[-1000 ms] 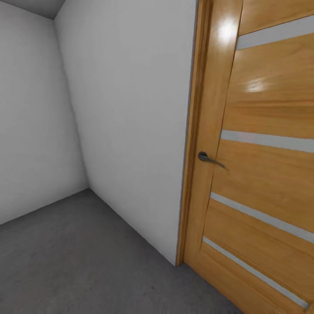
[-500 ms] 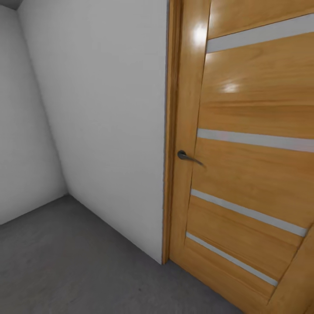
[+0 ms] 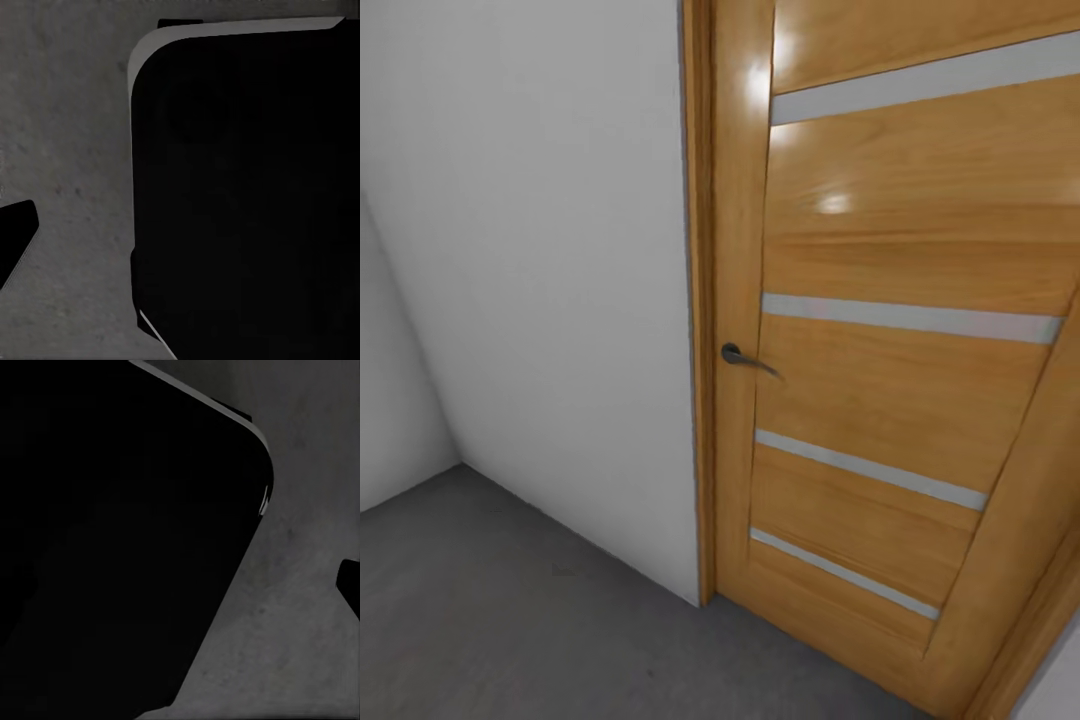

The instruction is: Move the two storage containers from the living room to the garage. In the garage, place one container on the floor and stack the other container on top of it (either order is fine).

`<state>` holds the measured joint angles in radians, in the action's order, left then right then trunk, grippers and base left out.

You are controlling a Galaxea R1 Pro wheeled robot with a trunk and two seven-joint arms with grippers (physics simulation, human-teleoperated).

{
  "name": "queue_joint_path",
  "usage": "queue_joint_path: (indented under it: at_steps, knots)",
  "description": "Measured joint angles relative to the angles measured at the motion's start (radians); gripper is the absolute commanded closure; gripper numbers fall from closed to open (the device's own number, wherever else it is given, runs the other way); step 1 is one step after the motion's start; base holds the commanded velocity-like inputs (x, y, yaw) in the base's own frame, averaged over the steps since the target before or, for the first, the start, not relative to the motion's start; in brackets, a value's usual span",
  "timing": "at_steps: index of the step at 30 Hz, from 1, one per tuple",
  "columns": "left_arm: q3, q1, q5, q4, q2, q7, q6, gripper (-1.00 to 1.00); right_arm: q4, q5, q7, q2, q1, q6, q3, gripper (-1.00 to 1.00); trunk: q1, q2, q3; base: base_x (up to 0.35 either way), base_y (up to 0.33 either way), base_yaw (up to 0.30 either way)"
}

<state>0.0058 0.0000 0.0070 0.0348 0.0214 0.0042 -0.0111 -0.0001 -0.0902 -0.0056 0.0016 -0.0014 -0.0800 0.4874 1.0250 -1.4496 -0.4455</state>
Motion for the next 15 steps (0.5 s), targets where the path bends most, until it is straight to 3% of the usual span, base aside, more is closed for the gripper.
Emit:
queue_joint_path:
  at_steps: [15]
  knots:
    - [0.000,0.000,0.000,0.000,0.000,0.000,0.000,-1.00,0.000,0.000,0.000,0.000,0.000,0.000,0.000,-1.00,0.000,0.000,0.000,0.000,0.000,-0.275]
